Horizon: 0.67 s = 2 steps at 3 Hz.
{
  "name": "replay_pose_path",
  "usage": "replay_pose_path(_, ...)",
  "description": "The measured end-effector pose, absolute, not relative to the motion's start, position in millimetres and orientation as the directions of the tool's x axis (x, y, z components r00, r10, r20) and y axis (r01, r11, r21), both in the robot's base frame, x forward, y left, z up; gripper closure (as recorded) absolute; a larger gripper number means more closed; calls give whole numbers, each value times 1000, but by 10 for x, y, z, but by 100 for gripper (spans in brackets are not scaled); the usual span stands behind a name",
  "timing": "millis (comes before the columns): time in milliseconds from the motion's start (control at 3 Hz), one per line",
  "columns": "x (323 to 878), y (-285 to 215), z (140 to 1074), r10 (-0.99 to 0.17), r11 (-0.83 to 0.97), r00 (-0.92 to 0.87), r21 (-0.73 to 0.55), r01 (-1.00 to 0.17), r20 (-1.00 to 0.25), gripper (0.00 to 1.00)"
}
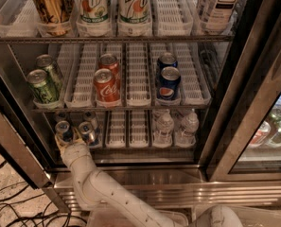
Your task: Pick redbull can from bottom shelf of fridge
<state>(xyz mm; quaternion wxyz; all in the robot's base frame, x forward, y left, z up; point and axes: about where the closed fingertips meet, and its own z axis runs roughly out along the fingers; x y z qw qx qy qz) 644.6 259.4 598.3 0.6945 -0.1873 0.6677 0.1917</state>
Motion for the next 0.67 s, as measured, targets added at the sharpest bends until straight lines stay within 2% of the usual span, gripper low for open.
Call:
replay_pose_path(333, 6445, 2593, 5984, 16, 856, 35, -4, -516, -999, 100)
replay_pose_path(667, 6388, 2536, 6105, 1, 861, 53, -26, -508, -999, 100)
